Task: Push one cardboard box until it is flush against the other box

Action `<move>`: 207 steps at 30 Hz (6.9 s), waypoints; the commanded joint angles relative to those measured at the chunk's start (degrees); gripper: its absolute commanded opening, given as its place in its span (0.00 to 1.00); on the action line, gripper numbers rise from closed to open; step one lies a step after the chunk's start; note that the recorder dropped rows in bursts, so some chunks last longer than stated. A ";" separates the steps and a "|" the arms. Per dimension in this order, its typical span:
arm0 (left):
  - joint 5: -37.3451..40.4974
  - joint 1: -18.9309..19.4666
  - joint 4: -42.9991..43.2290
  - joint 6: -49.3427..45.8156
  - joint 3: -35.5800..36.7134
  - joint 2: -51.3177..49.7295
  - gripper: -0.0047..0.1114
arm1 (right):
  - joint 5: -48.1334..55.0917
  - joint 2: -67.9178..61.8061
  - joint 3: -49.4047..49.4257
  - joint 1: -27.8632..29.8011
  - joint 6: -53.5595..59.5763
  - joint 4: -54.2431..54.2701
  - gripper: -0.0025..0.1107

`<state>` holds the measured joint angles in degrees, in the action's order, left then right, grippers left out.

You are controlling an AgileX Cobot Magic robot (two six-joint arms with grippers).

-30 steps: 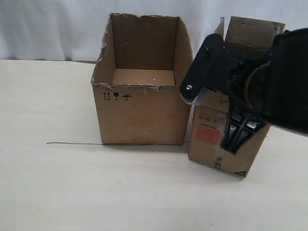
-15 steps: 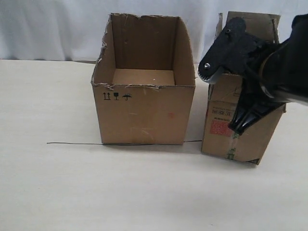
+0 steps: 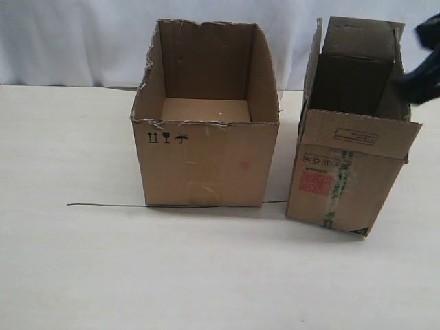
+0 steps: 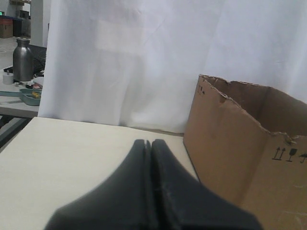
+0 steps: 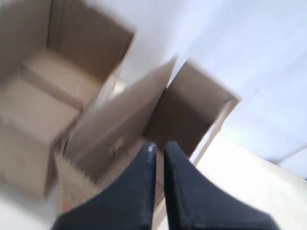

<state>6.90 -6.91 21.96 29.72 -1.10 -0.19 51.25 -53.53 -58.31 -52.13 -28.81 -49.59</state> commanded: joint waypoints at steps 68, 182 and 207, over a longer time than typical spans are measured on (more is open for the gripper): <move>-0.84 -0.44 0.42 0.33 -0.34 0.19 0.04 | -109.25 -82.66 -13.30 64.44 -60.45 -15.02 0.07; -0.84 -0.44 0.42 0.33 -0.34 0.19 0.04 | -119.90 -59.43 21.72 72.09 -41.47 -14.36 0.07; -0.84 -0.44 0.42 0.33 -0.34 0.19 0.04 | -115.15 -21.66 52.92 71.24 -22.72 -19.85 0.07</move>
<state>6.90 -6.91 22.17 29.72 -1.10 -0.19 -61.62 -75.63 -5.74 19.23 -52.28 -69.16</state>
